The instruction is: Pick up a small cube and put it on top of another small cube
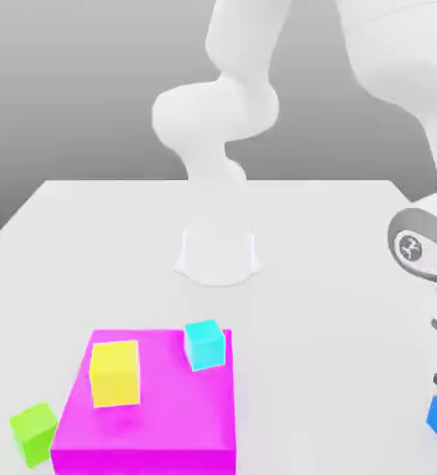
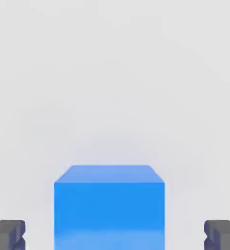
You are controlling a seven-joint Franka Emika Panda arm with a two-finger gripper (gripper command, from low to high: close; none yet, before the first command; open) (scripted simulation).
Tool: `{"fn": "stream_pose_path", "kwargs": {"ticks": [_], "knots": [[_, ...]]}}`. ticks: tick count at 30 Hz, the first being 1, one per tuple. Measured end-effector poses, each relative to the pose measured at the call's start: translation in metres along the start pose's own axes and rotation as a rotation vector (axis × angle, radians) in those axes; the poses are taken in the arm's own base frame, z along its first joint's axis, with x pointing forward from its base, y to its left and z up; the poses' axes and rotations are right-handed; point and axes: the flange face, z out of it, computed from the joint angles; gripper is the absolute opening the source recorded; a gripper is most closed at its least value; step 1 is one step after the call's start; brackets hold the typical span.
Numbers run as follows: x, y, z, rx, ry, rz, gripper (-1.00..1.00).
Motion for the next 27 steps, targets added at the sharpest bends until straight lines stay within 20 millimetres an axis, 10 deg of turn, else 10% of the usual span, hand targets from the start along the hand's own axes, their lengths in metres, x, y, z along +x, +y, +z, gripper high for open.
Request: {"fn": "stream_pose_path", "kwargs": {"ticks": [6,10,12,18,22,27], "knots": [[0.000,0.000,-0.001,0.000,-0.002,-0.001,-1.00],[0.000,0.001,-0.052,0.000,-0.002,0.000,-1.00],[-0.022,0.035,-0.078,-0.009,-0.002,0.063,-1.00],[-0.131,0.143,-0.139,-0.030,-0.004,0.311,-1.00],[-0.260,0.211,-0.172,-0.028,-0.007,0.567,-1.00],[-0.374,0.222,-0.193,-0.003,-0.003,0.755,-1.00]]}}
